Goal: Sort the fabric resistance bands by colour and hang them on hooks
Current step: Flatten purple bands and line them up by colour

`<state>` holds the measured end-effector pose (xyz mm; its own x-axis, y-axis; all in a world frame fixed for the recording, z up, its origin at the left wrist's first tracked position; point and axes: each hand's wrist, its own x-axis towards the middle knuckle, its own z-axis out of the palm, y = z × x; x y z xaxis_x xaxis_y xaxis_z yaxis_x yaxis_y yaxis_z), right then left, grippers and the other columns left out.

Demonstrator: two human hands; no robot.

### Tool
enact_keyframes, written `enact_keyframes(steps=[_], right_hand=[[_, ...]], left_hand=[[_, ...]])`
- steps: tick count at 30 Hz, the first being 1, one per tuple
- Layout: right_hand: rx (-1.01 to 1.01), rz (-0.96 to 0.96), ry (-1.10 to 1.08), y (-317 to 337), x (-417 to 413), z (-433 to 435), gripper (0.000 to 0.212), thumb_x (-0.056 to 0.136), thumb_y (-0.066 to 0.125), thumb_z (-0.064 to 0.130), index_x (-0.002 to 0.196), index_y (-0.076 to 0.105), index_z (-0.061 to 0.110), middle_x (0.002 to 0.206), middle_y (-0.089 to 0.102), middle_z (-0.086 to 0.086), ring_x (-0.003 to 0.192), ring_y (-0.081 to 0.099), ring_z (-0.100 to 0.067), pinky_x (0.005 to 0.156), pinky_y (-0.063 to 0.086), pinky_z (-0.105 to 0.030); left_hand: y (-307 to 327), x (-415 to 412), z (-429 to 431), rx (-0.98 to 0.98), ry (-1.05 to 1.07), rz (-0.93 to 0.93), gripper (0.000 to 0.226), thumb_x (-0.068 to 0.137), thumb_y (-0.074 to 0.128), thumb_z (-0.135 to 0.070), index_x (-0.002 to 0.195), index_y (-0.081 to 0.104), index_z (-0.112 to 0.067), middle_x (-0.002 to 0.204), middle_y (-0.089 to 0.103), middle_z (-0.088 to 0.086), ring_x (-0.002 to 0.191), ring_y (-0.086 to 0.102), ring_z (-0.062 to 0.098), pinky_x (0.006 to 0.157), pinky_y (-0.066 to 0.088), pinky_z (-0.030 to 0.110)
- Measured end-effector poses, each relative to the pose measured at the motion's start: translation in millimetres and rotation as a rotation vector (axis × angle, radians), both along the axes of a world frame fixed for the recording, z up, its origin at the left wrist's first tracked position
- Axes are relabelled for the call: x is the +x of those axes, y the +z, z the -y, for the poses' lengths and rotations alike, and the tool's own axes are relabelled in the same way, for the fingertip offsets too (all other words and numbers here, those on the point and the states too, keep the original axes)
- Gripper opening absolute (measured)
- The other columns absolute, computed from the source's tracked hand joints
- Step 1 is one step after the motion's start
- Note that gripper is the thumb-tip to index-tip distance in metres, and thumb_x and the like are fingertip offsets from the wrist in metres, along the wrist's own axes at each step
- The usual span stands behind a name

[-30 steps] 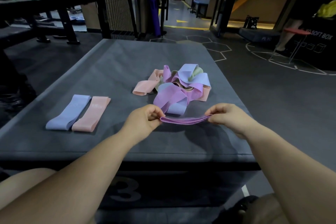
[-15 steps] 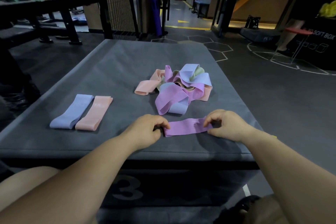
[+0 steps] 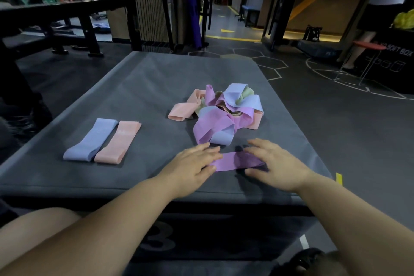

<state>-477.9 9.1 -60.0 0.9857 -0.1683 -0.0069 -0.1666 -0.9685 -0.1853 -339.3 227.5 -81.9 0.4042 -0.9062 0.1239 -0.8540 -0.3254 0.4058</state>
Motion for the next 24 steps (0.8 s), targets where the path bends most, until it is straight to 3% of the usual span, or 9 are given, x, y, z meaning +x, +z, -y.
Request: enact_keyframes(steps=[2,5,10,24], right_hand=[[-0.059,-0.135,-0.015,-4,-2,-3,0.125,0.056,0.000,0.099,0.155,0.020,0.026,0.164,0.006,0.007,0.151,0.001,-0.012,0.123,0.009,-0.033],[-0.121,-0.243,-0.047,-11,-5,-7,0.140,0.039,-0.027,0.095,0.157,-0.004,0.022,0.163,-0.014,0.005,0.150,-0.011,-0.012,0.123,-0.002,-0.036],[-0.136,-0.246,-0.062,-16,-6,-9,0.140,0.038,-0.032,0.093,0.155,-0.012,0.019,0.162,-0.019,0.002,0.150,-0.013,-0.011,0.123,-0.005,-0.036],[-0.108,-0.257,-0.077,-19,-6,-10,0.140,0.038,-0.030,0.094,0.156,-0.010,0.020,0.163,-0.015,0.003,0.150,-0.014,-0.011,0.122,-0.007,-0.037]], left_hand=[[-1,-1,-1,0.129,-0.033,0.057,0.049,0.103,0.025,-0.044,0.151,0.025,-0.034,0.159,0.011,-0.018,0.148,-0.001,0.004,0.120,0.002,0.026],[-2,-2,-3,0.237,-0.041,0.096,0.052,0.104,0.023,-0.042,0.154,0.011,-0.032,0.161,-0.002,-0.014,0.148,-0.008,0.005,0.118,-0.008,0.027],[-5,-1,-2,0.342,-0.050,0.167,0.058,0.103,0.020,-0.047,0.154,0.000,-0.030,0.161,-0.008,-0.014,0.147,-0.012,0.005,0.119,-0.010,0.031],[-7,0,-1,0.388,-0.059,0.186,0.061,0.102,0.020,-0.049,0.153,-0.007,-0.029,0.160,-0.014,-0.015,0.146,-0.015,0.005,0.118,-0.013,0.029]])
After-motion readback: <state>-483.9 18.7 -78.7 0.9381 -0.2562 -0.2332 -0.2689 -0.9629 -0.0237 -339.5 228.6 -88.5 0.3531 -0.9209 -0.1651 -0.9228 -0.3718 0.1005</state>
